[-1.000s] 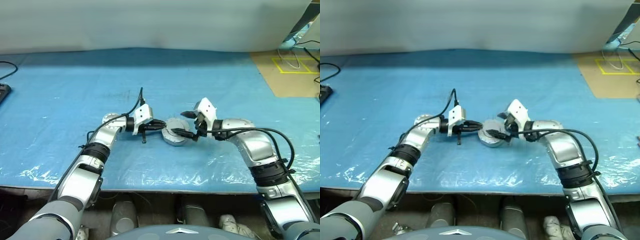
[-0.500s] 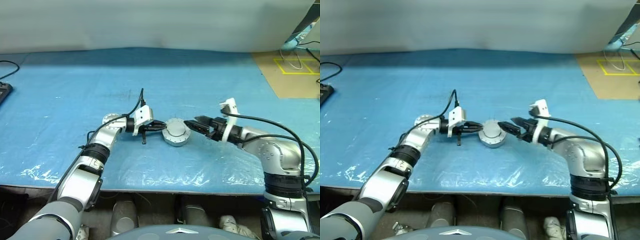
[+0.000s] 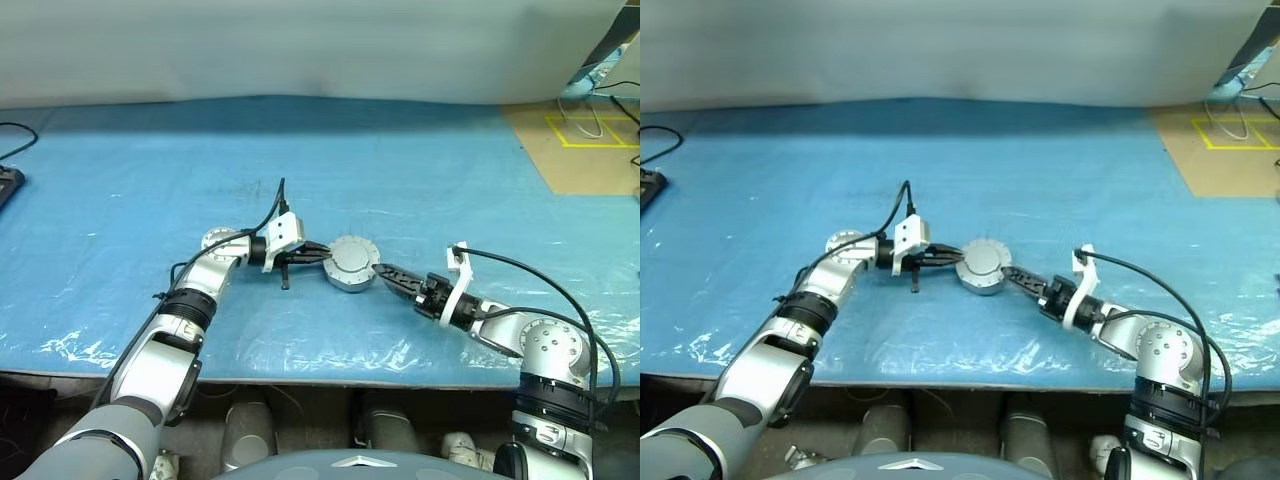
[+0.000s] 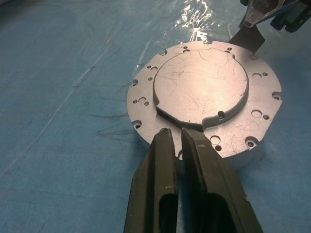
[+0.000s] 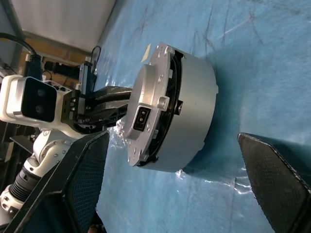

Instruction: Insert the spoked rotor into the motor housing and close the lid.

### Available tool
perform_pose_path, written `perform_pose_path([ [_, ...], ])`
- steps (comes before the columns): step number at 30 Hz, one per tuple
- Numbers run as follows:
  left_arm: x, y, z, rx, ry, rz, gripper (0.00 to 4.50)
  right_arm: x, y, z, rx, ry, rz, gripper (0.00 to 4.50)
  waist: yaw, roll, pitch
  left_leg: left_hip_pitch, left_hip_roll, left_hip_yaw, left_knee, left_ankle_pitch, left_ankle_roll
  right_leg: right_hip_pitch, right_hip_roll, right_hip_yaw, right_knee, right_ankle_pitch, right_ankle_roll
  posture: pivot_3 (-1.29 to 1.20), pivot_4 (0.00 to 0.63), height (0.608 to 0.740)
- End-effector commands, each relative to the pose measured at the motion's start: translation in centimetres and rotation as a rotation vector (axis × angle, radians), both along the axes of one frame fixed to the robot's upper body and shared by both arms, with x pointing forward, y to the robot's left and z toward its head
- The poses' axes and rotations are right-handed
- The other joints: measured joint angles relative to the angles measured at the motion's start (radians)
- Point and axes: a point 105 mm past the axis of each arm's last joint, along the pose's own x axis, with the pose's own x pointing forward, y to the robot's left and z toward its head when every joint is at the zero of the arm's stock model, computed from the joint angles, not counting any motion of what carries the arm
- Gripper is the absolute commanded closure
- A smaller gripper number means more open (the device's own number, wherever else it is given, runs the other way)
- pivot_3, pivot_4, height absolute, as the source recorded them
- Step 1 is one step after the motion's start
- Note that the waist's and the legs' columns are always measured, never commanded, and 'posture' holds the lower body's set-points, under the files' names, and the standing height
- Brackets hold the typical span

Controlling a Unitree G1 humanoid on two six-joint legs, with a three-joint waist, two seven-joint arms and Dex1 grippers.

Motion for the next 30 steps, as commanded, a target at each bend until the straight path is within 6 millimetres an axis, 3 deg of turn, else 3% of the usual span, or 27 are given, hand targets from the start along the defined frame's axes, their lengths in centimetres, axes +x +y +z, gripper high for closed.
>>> perform_pose_path([
  [1,-0.3,0.3,-1.2,0.058,0.026,-0.007,4.13,0.3,0.5,-0.5,0.026,0.015,-0.014,0.04,0.0,0.0,0.0,0.0,0.0,0.0,0.0,0.0,0.0,0.0,0.0,0.0,0.0,0.0,0.0,0.0,0.15,0.74],
  [6,-0.3,0.5,-1.4,0.069,0.028,-0.01,4.13,0.5,1.2,-0.7,0.051,0.01,-0.011,0.04,-0.002,0.0,0.0,0.001,0.0,0.0,0.0,0.0,0.0,0.0,0.0,0.0,0.0,0.0,0.0,0.0,0.15,0.74],
  [7,-0.3,0.5,-1.4,0.07,0.028,-0.011,4.13,0.6,1.5,-0.6,0.06,0.004,-0.006,0.21,-0.002,0.0,0.0,0.001,0.0,0.0,0.0,0.0,0.0,0.0,0.0,0.0,0.0,0.0,0.0,0.0,0.15,0.74],
  [9,-0.3,0.5,-1.4,0.072,0.029,-0.012,4.13,0.5,2.1,-0.4,0.062,-0.007,0.01,0.68,-0.002,0.0,0.0,0.001,0.0,0.0,0.0,0.0,0.0,0.0,0.0,0.0,0.0,0.0,0.0,0.0,0.15,0.74],
  [15,-0.3,0.4,-1.4,0.072,0.03,-0.014,4.13,0.6,3.3,0.1,0.093,-0.031,0.027,2.69,-0.004,0.0,0.0,0.0,0.0,0.0,0.0,0.0,0.0,0.0,0.0,0.0,0.0,0.0,0.0,0.0,0.15,0.74],
  [18,-0.3,0.4,-1.3,0.067,0.033,-0.013,4.13,0.7,3.6,0.3,0.094,-0.038,0.033,3.32,-0.002,0.0,0.0,0.001,0.0,0.0,0.0,0.0,0.0,0.001,0.0,-0.001,0.0,0.0,0.0,0.0,0.15,0.74],
  [25,0.2,0.7,-0.5,0.023,0.03,0.025,4.13,0.9,4.2,0.6,0.09,-0.047,0.045,3.32,-0.005,0.001,0.0,0.001,0.0,0.0,0.0,0.0,0.0,0.001,0.0,-0.001,0.0,0.0,0.0,0.0,0.15,0.74],
  [28,1.1,1.0,1.9,-0.109,0.059,0.077,4.13,1.2,4.4,0.8,0.105,-0.05,0.037,3.32,-0.005,0.001,0.0,0.001,0.0,0.0,0.0,0.0,0.0,0.001,0.0,-0.001,0.0,0.0,0.0,0.0,0.15,0.74],
  [30,1.6,1.8,5.0,-0.267,0.158,0.103,4.13,1.7,4.4,1.0,0.122,-0.047,0.014,3.32,-0.008,0.001,0.0,0.0,0.0,0.0,0.0,0.0,0.0,-0.001,0.0,0.0,0.001,0.0,0.0,0.0,0.15,0.74],
])
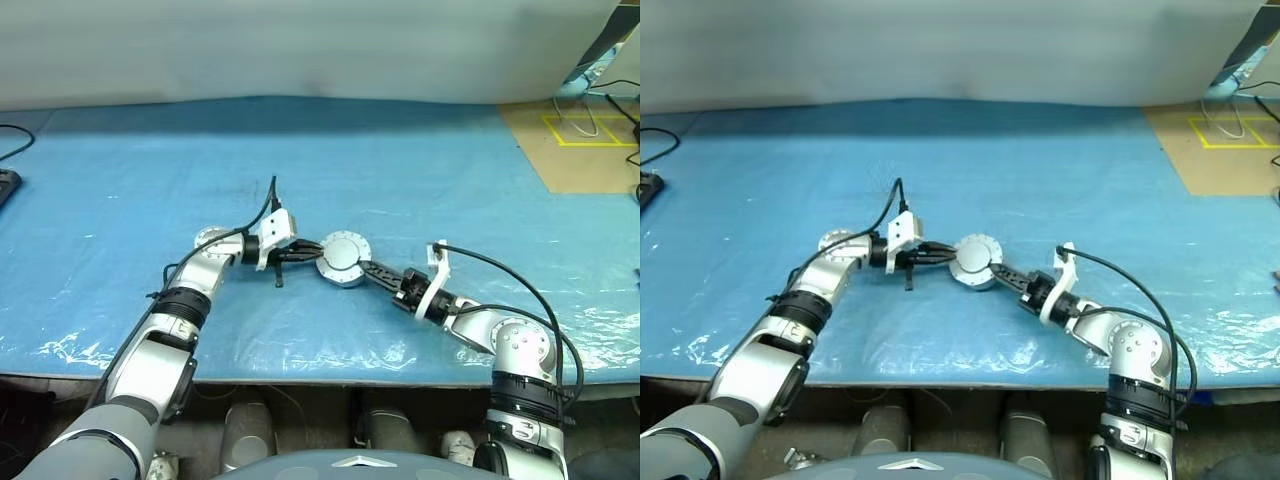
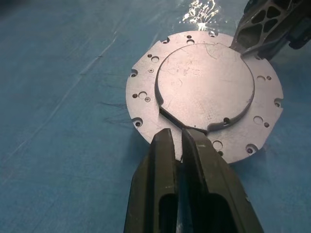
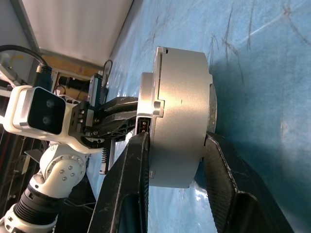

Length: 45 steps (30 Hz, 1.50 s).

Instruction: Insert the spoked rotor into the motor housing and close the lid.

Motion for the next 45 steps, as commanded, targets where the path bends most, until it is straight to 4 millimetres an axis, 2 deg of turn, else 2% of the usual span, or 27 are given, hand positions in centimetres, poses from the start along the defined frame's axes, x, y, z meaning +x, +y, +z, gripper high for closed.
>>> perform_pose_path([
  [1,0.8,0.7,5.8,-0.26,0.076,0.029,4.13,0.7,1.4,1.4,0.048,-0.034,0.024,3.32,-0.006,0.0,0.002,0.0,0.0,0.0,0.0,0.0,0.0,-0.002,0.0,0.0,0.001,0.0,0.0,0.0,0.15,0.74],
  [4,1.1,2.7,8.6,-0.375,0.131,0.078,4.13,1.3,1.5,2.8,0.107,-0.066,0.004,3.32,-0.007,0.0,0.002,-0.005,0.0,0.0,0.001,0.0,0.0,-0.008,0.0,0.0,0.002,0.0,0.0,0.0,0.15,0.74],
  [6,1.0,4.1,9.7,-0.431,0.174,0.11,4.13,1.7,1.5,4.0,0.152,-0.091,-0.01,3.32,-0.014,0.001,0.003,-0.006,0.0,0.0,0.0,0.0,0.0,-0.009,0.001,-0.001,0.002,0.0,0.0,0.0,0.15,0.74],
  [9,0.3,5.9,8.5,-0.403,0.243,0.152,4.13,2.3,2.0,5.8,0.218,-0.129,-0.012,3.32,-0.021,0.004,0.005,-0.006,0.0,-0.001,-0.002,-0.001,-0.002,-0.01,0.002,-0.001,0.001,0.001,0.0,0.0,0.15,0.74],
  [12,-0.3,6.8,7.4,-0.391,0.302,0.183,4.13,2.5,2.5,7.3,0.275,-0.154,-0.003,3.32,-0.021,0.005,0.006,-0.006,0.0,-0.001,-0.003,-0.001,-0.002,-0.01,0.002,-0.001,0.0,0.002,0.002,0.0,0.15,0.74],
  [16,-0.8,7.2,7.8,-0.491,0.383,0.199,4.13,2.6,3.7,9.2,0.342,-0.177,0.037,3.32,-0.02,0.005,0.006,-0.011,0.001,-0.002,-0.002,-0.001,-0.002,-0.014,0.002,-0.004,0.001,0.002,0.003,0.0,0.15,0.74],
  [19,-1.1,6.9,8.3,-0.569,0.435,0.194,3.57,2.6,4.2,10.0,0.356,-0.186,0.06,3.32,-0.018,0.005,0.006,-0.014,0.001,-0.003,0.0,-0.001,-0.002,-0.015,0.002,-0.004,0.003,0.002,0.003,0.0,0.15,0.74],
  [24,-1.7,6.4,9.0,-0.702,0.537,0.159,1.84,2.8,4.3,10.8,0.355,-0.197,0.076,3.32,-0.014,0.005,0.006,-0.016,0.0,-0.004,0.002,-0.001,-0.002,-0.014,0.002,-0.004,0.003,0.003,0.003,0.0,0.15,0.74],
  [29,-1.9,5.9,7.8,-0.739,0.662,0.185,0.1,2.5,4.5,11.0,0.343,-0.201,0.094,3.32,-0.015,0.005,0.006,-0.018,0.001,-0.004,0.002,-0.001,-0.002,-0.015,0.002,-0.004,0.004,0.003,0.003,0.0,0.15,0.74],
  [32,-1.4,5.3,7.5,-0.78,0.723,0.209,0.04,2.3,4.4,11.1,0.334,-0.211,0.104,3.32,-0.015,0.005,0.006,-0.018,0.001,-0.005,0.004,-0.001,-0.002,-0.015,0.002,-0.004,0.006,0.003,0.004,0.0,0.15,0.74],
  [42,-0.6,2.6,8.6,-0.919,0.864,0.142,0.04,2.0,4.4,11.2,0.312,-0.22,0.119,3.32,-0.011,0.005,0.007,-0.019,0.001,-0.006,0.018,-0.001,-0.002,-0.015,0.0,-0.003,0.016,0.003,0.004,0.0,0.15,0.74],
  [45,-0.5,1.6,8.2,-0.922,0.906,0.141,0.04,2.0,4.4,11.1,0.309,-0.219,0.118,3.32,-0.011,0.005,0.007,-0.02,0.001,-0.006,0.02,-0.001,-0.002,-0.015,0.0,-0.002,0.017,0.003,0.004,0.0,0.15,0.74],
])
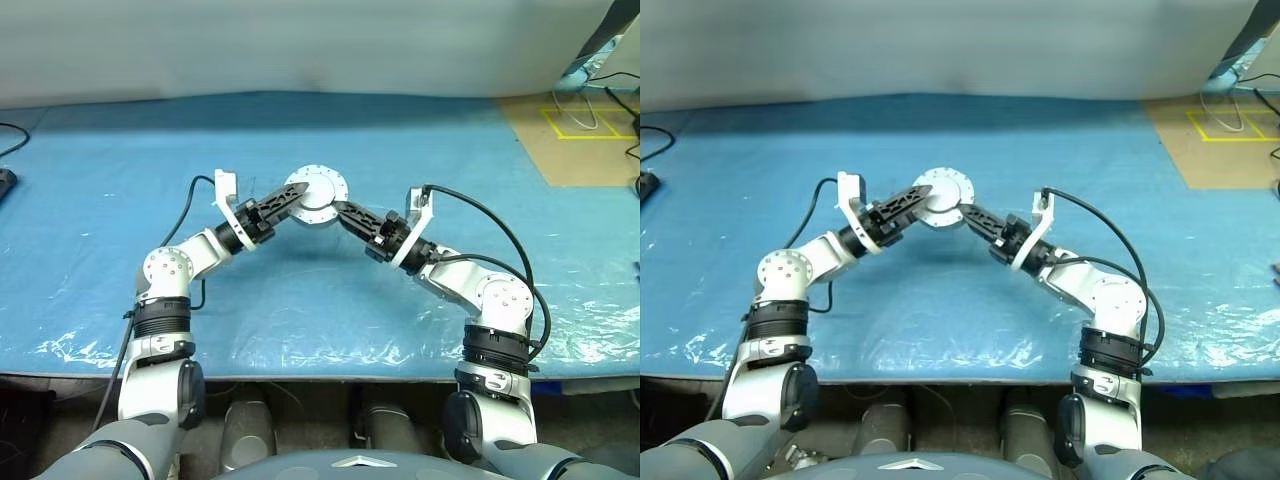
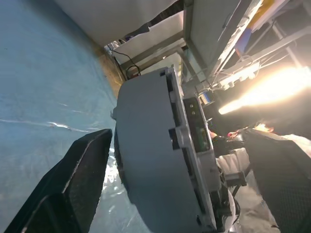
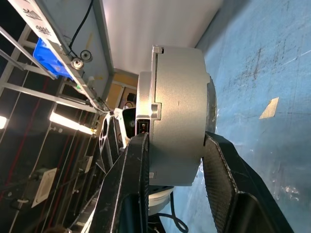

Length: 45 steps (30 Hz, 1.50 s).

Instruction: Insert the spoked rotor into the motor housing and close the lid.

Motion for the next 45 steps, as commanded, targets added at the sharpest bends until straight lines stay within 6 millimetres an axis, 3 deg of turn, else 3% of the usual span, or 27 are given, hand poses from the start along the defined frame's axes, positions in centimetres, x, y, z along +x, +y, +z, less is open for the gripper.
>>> perform_pose_path([
  [1,0.0,-0.9,0.8,-0.037,0.007,-0.024,0.04,-0.6,0.2,2.7,0.065,-0.104,0.021,3.32,0.0,0.0,0.0,0.0,0.0,0.0,0.0,0.0,0.0,0.0,0.0,0.0,0.0,0.0,0.0,0.0,0.15,0.74],
  [7,0.1,-2.1,0.5,-0.042,0.046,-0.032,0.04,-0.6,0.1,2.6,0.058,-0.102,0.017,3.32,0.0,0.0,0.0,-0.001,0.0,0.0,-0.001,0.0,0.0,0.0,0.0,0.0,0.0,0.0,0.001,0.0,0.15,0.74],
  [10,0.1,-2.5,0.5,-0.042,0.05,-0.031,0.66,-0.6,0.2,2.6,0.054,-0.102,0.016,3.32,0.0,0.0,0.0,-0.001,0.0,0.0,-0.001,0.0,0.0,0.0,0.001,-0.001,0.0,0.0,0.001,0.0,0.15,0.74],
  [13,0.1,-2.6,0.6,-0.059,0.058,-0.037,1.7,-0.5,0.2,2.6,0.055,-0.102,0.016,3.32,0.0,0.0,0.0,-0.001,0.0,0.0,-0.001,0.0,0.0,0.0,0.0,-0.001,0.0,0.0,0.001,0.0,0.15,0.74],
  [14,0.2,-2.5,0.5,-0.061,0.068,-0.034,1.83,-0.5,0.2,2.6,0.056,-0.101,0.015,3.32,0.0,0.0,0.0,-0.001,0.0,0.0,-0.001,0.0,0.0,0.0,0.001,0.0,0.0,0.0,0.001,0.0,0.15,0.74],
  [19,0.0,-1.8,1.7,-0.168,0.058,-0.05,1.89,-0.3,0.2,2.4,0.043,-0.099,0.002,3.32,0.0,0.0,0.0,-0.001,0.0,0.0,-0.001,0.0,0.0,0.0,0.0,0.0,0.0,0.0,0.001,0.0,0.15,0.74],
  [35,0.4,-1.6,1.7,-0.16,0.123,-0.025,1.95,0.7,0.0,1.8,-0.075,-0.14,-0.09,3.32,0.001,0.0,0.0,-0.001,0.0,0.0,-0.001,0.0,0.0,0.0,0.001,-0.001,0.0,0.001,0.002,0.0,0.15,0.74],
  [41,1.0,-1.0,1.7,-0.152,0.119,0.018,1.95,0.6,0.1,1.8,-0.07,-0.134,-0.073,1.3,0.0,0.0,0.0,-0.001,-0.001,-0.001,0.0,0.0,0.0,0.0,0.002,0.0,0.0,0.001,0.002,0.0,0.15,0.74],
  [45,1.2,-0.7,1.4,-0.126,0.118,0.046,1.95,0.3,0.3,1.9,-0.069,-0.15,-0.059,1.3,0.0,0.0,0.0,-0.001,0.0,-0.001,0.0,0.0,0.0,0.0,0.002,0.0,0.0,0.001,0.002,0.0,0.15,0.74],
])
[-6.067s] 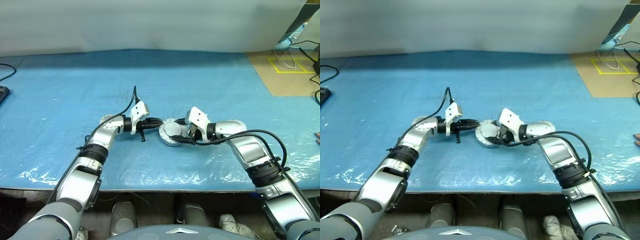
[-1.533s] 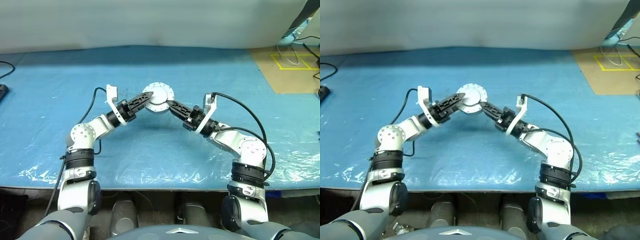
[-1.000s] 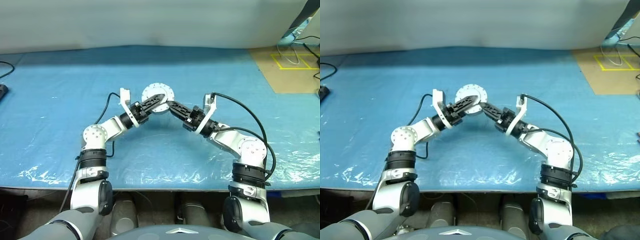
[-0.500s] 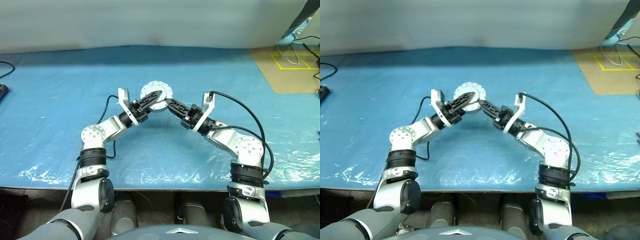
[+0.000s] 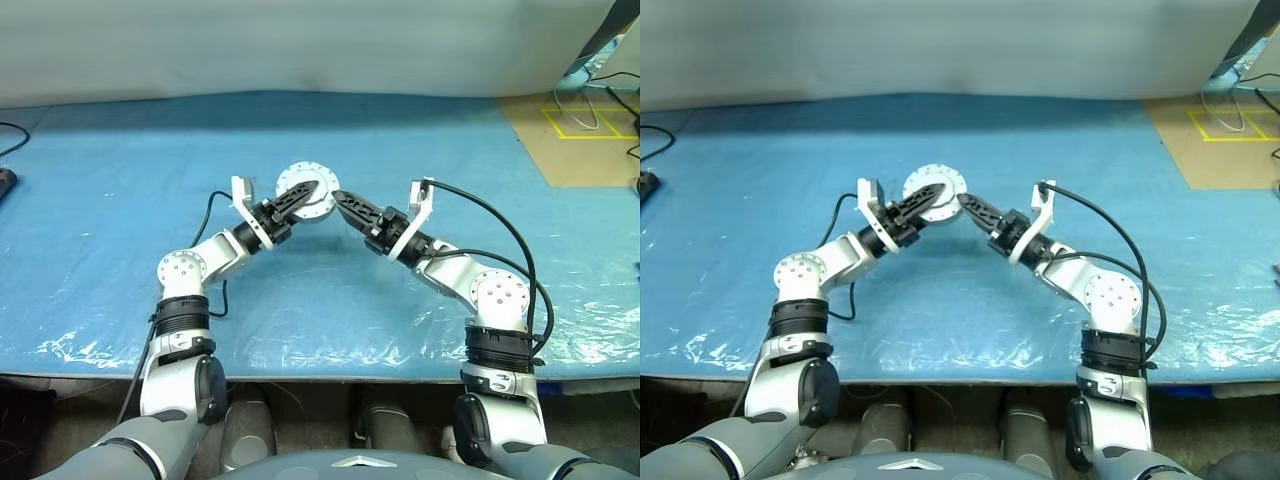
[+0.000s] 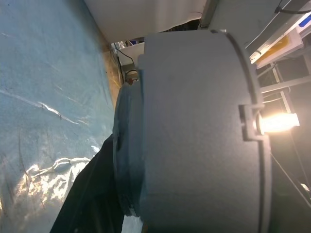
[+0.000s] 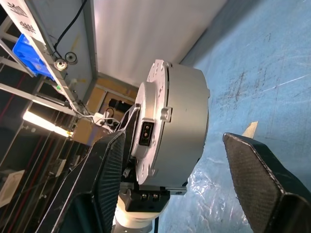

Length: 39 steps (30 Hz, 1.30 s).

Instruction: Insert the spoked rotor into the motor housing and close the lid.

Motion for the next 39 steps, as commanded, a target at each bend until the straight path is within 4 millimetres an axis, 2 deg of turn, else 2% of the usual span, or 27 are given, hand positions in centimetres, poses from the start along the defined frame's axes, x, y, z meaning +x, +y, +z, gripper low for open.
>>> perform_pose_path([
  [1,0.5,0.8,2.1,-0.007,-0.09,0.045,1.95,-0.6,0.3,1.5,0.012,-0.068,0.025,1.3,0.0,0.0,0.0,0.0,0.0,0.0,0.0,0.0,0.0,0.0,0.0,0.0,0.0,0.0,0.0,0.0,0.15,0.74],
  [3,1.2,1.8,2.3,0.004,-0.101,0.102,1.95,-0.6,0.2,1.5,0.001,-0.069,0.019,1.3,0.0,0.0,0.0,0.0,0.0,0.0,0.0,0.0,0.0,0.0,0.0,0.0,0.0,0.0,0.0,0.0,0.15,0.74],
  [7,4.1,6.6,2.6,0.096,-0.136,0.344,1.95,1.0,-1.5,0.1,-0.178,-0.076,-0.124,1.3,-0.002,0.0,0.0,0.0,0.0,0.0,0.0,0.0,0.0,0.0,0.0,0.001,0.0,0.0,0.0,0.0,0.15,0.74],
  [9,5.2,8.6,2.0,0.177,-0.134,0.443,1.95,1.7,-2.4,-0.7,-0.288,-0.095,-0.177,1.3,-0.003,0.0,0.0,0.001,0.0,0.0,0.001,0.0,0.0,0.0,0.0,0.001,0.0,0.001,0.001,0.0,0.15,0.74],
  [13,6.6,11.2,-0.3,0.306,-0.077,0.557,1.95,1.9,-2.6,0.1,-0.271,-0.127,-0.179,1.3,-0.002,0.0,0.0,0.002,0.0,0.0,0.001,0.0,0.0,0.0,0.0,0.002,-0.001,0.001,0.002,0.0,0.15,0.74],
  [16,6.9,11.6,-1.6,0.366,-0.051,0.57,1.95,1.9,-2.3,0.1,-0.282,-0.134,-0.172,1.3,0.007,-0.001,0.001,0.001,-0.001,-0.001,0.001,0.0,0.0,0.0,0.0,0.0,-0.001,0.001,0.003,0.0,0.15,0.74],
  [22,6.7,10.3,-2.8,0.407,-0.045,0.541,1.95,1.7,-1.5,-0.5,-0.303,-0.13,-0.145,1.3,0.019,-0.007,0.004,-0.002,0.0,-0.003,0.002,0.0,0.0,0.0,0.0,-0.004,0.0,0.001,0.002,0.0,0.15,0.74],
  [23,6.7,10.3,-3.0,0.42,-0.046,0.55,1.29,1.6,-1.4,-0.6,-0.305,-0.129,-0.142,1.27,0.019,-0.007,0.004,-0.002,0.0,-0.003,0.002,0.0,0.0,0.0,-0.001,-0.003,0.0,0.001,0.002,0.0,0.15,0.74],
  [25,6.8,10.7,-3.2,0.451,-0.035,0.562,0.76,1.5,-1.3,-0.7,-0.307,-0.129,-0.136,1.27,0.018,-0.007,0.004,-0.001,0.0,-0.003,0.003,0.0,0.0,0.0,-0.001,-0.003,0.001,0.001,0.002,0.0,0.15,0.74],
  [27,7.0,12.0,-3.0,0.476,-0.024,0.599,0.16,1.4,-1.4,-0.8,-0.313,-0.131,-0.132,1.27,0.017,-0.007,0.004,0.0,0.0,-0.003,0.003,0.0,0.0,0.001,-0.002,-0.002,0.001,0.001,0.002,0.0,0.15,0.74],
  [31,6.8,14.8,-2.2,0.511,-0.046,0.667,0.16,1.3,-1.4,-1.1,-0.321,-0.13,-0.127,1.27,0.006,-0.007,0.004,0.001,0.0,-0.003,0.004,0.0,0.0,0.002,-0.001,0.001,0.001,0.001,0.001,0.0,0.15,0.74],
  [34,6.3,17.0,-2.0,0.608,-0.082,0.714,0.16,1.1,-1.1,-1.2,-0.326,-0.136,-0.117,1.27,0.007,-0.007,0.004,0.002,0.0,-0.003,0.004,0.0,0.0,0.002,0.0,0.0,0.001,0.001,0.001,0.0,0.15,0.74],
  [37,5.9,18.6,-1.8,0.679,-0.111,0.753,0.16,1.0,-1.0,-1.4,-0.336,-0.137,-0.112,1.27,0.011,-0.007,0.004,0.002,0.0,-0.003,0.004,0.0,0.0,0.002,-0.001,0.0,0.001,0.001,0.002,0.0,0.15,0.74],
  [39,5.7,19.4,-1.6,0.785,-0.151,0.791,0.16,1.0,-1.1,-1.5,-0.356,-0.146,-0.118,1.27,0.014,-0.007,0.004,0.002,0.0,-0.003,0.004,0.0,0.0,0.002,-0.001,0.0,0.001,0.001,0.001,0.0,0.15,0.74],
])
